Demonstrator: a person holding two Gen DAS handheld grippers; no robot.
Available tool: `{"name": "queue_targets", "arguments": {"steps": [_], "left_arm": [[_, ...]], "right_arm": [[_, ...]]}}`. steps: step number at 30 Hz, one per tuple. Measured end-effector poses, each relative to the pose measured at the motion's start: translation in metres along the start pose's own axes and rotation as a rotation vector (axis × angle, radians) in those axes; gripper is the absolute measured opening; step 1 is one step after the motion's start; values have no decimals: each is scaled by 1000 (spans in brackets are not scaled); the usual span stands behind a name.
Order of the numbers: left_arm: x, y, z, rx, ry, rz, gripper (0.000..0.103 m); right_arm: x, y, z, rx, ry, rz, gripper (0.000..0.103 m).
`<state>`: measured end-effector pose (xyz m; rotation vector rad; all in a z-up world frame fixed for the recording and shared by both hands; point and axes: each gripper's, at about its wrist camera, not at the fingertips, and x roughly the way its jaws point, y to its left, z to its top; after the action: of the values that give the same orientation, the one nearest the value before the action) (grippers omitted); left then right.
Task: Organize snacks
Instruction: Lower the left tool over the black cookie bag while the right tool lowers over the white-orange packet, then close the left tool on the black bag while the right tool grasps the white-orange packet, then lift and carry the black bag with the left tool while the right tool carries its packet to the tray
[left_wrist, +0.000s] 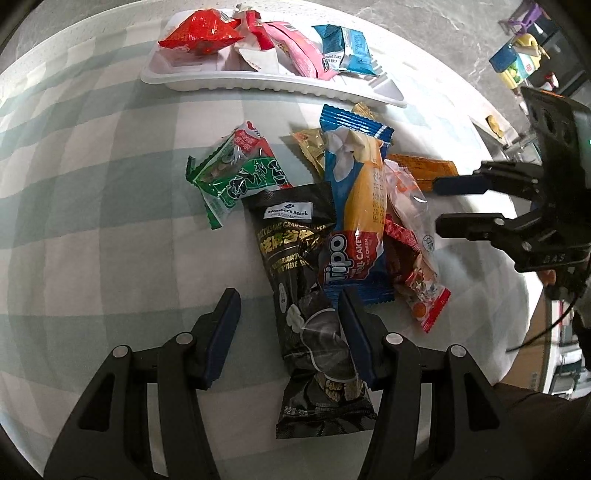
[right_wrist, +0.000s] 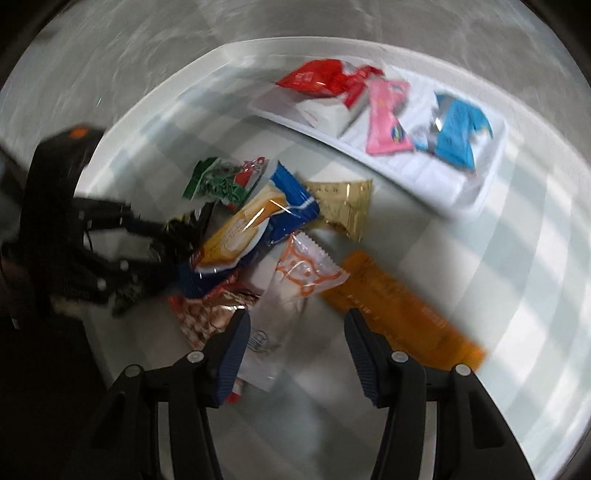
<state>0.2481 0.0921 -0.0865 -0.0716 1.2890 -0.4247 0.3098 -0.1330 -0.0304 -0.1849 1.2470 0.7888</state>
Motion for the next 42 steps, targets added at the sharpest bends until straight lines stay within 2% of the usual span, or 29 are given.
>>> {"name": "queue_targets", "arguments": {"steps": [5, 9, 12, 17, 19, 21, 22, 23, 25, 33, 42], "left_arm": [[0, -3, -3, 15, 0, 13, 53], [0, -4, -5, 21, -4, 20, 53], [0, -5, -6, 27, -8, 26, 53], [1, -10, -8, 54, -13, 43, 54], [1, -12, -10, 69, -23, 47, 54], [2, -12, -11, 86, -35, 45, 54], [2, -12, -11, 89, -39, 40, 52], [1, -11, -12, 92, -44, 33, 49], [0, -6, -12, 77, -48, 1, 23], [-3, 4, -16, 40, -64, -46, 21], [-29, 17, -19, -1, -107, -94, 21]], "right_arm": [[17, -4, -3, 142, -6, 33, 52], [25, -1, -2, 192, -10, 25, 43], [30, 0, 3, 224, -12, 10, 31], [32, 8, 2, 236, -24, -30, 26], [33, 5, 1, 260, -33, -14, 24], [33, -2, -3, 319, -39, 40, 23], [31, -6, -5, 340, -41, 58, 19], [30, -11, -8, 370, -46, 83, 19], [30, -16, -12, 412, -48, 113, 19], [18, -25, -29, 505, -88, 173, 19], [-4, -35, -45, 621, -163, 281, 19]]}}
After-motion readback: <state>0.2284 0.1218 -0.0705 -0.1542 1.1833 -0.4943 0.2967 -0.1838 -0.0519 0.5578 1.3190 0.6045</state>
